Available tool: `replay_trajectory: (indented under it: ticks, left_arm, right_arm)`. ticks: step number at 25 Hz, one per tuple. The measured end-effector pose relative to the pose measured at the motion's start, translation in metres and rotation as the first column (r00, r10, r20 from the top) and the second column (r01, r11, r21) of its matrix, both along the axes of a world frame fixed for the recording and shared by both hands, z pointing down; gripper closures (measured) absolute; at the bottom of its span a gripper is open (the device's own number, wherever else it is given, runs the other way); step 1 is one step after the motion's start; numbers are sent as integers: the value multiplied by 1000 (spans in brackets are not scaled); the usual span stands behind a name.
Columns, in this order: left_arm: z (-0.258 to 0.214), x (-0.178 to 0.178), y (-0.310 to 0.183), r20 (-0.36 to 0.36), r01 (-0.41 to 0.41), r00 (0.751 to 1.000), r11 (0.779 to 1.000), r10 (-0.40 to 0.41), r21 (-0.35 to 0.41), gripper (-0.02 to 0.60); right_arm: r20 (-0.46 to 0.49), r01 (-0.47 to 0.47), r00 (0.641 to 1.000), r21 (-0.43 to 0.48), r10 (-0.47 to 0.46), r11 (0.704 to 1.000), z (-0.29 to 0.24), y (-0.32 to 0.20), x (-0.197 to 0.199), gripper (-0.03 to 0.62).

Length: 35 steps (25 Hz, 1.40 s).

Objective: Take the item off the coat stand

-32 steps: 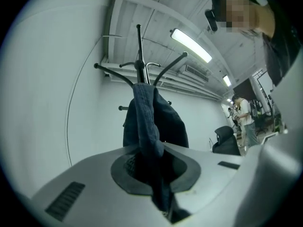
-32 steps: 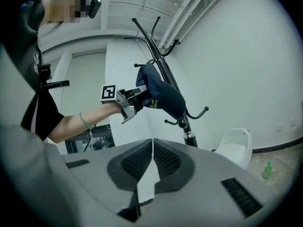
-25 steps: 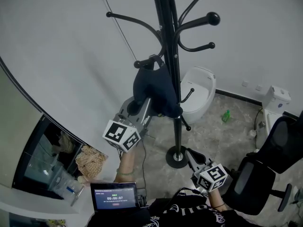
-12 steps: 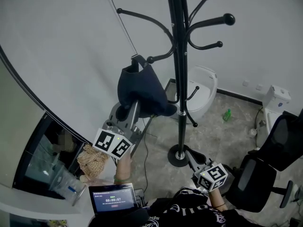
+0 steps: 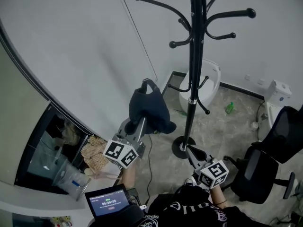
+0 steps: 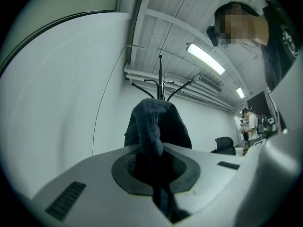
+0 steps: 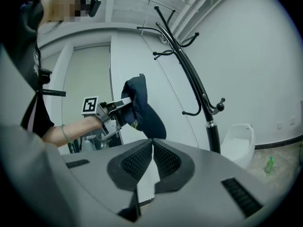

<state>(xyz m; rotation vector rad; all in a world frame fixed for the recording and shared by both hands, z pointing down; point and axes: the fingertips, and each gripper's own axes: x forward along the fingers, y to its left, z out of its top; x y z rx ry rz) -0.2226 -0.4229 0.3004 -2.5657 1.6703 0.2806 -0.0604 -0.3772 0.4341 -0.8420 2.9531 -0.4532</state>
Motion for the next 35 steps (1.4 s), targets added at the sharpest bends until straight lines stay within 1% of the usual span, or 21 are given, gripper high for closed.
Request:
replay_trajectory:
  ticks: [5, 9, 12, 16, 22, 26, 29, 31, 35]
  left_arm:
    - [52, -15, 38, -48, -15, 999, 995, 11, -95, 565]
    - [86, -26, 73, -60, -34, 998, 986, 24, -166, 565]
    - [104, -29, 99, -65, -59, 997, 978, 47, -199, 565]
    - [123, -23, 127, -76, -106, 993, 967, 90, -233, 565]
    - [141, -2, 155, -123, -164, 983, 951, 135, -263, 565]
    - [144, 22, 172, -133, -188, 979, 944, 157, -269, 565]
    - [140, 37, 183, -123, -194, 978, 945, 166, -262, 565]
    - [136, 47, 191, -122, -188, 979, 949, 161, -255, 565]
    - [133, 78, 209, -147, -169, 980, 952, 134, -255, 565]
  right_arm:
    - [-24, -10, 1000, -10, 10, 1000, 8, 30, -21, 576]
    - [-20, -23, 1000, -21, 22, 1000, 11, 59, -39, 576]
    - [-39, -42, 998, -31, 41, 999, 18, 84, -48, 576]
    - [-45, -68, 997, -50, 66, 996, 24, 114, -53, 576]
    - [-81, -115, 990, -41, 112, 992, 27, 142, -36, 576]
    - [-56, -127, 991, -42, 124, 991, 23, 156, -20, 576]
    - [-64, -129, 990, -24, 127, 991, 22, 164, -10, 576]
    - [-45, -119, 992, -24, 118, 993, 18, 173, -1, 576]
    - [-42, -113, 993, -40, 112, 993, 20, 195, 33, 576]
